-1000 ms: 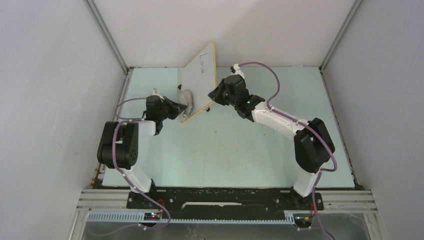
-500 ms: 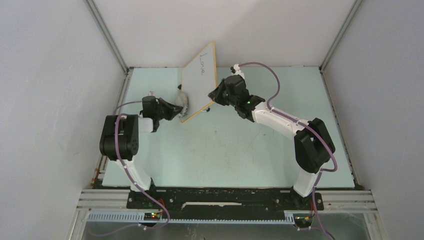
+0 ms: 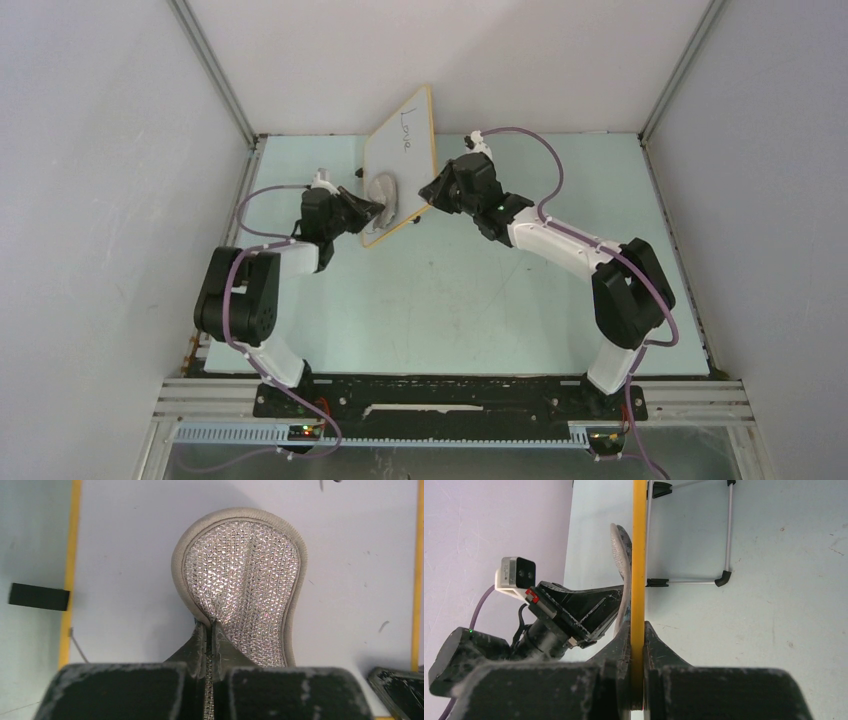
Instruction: Erase the whiteboard
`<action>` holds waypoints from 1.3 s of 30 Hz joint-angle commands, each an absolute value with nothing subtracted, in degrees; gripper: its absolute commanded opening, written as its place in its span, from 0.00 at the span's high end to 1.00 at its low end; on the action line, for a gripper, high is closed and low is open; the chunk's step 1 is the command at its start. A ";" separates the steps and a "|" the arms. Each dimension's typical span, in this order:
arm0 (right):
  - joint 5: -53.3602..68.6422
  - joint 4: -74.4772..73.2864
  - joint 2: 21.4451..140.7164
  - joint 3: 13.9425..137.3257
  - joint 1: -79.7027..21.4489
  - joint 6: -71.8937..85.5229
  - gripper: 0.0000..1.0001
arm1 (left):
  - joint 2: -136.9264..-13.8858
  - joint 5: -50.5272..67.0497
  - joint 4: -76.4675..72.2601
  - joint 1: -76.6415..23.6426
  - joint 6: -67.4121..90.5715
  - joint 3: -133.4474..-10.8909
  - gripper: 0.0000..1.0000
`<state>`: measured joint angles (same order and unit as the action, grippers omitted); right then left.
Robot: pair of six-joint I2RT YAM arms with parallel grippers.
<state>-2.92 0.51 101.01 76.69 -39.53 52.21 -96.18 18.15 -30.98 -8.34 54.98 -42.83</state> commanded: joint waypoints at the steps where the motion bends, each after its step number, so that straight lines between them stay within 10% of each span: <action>1: 4.73 7.07 97.62 76.49 -40.96 54.49 1.00 | -95.09 23.10 -31.78 -11.41 55.94 -39.45 1.00; 39: 1.84 10.49 96.76 72.97 -39.24 54.52 1.00 | -86.69 17.30 -25.62 -7.79 52.47 -31.11 1.00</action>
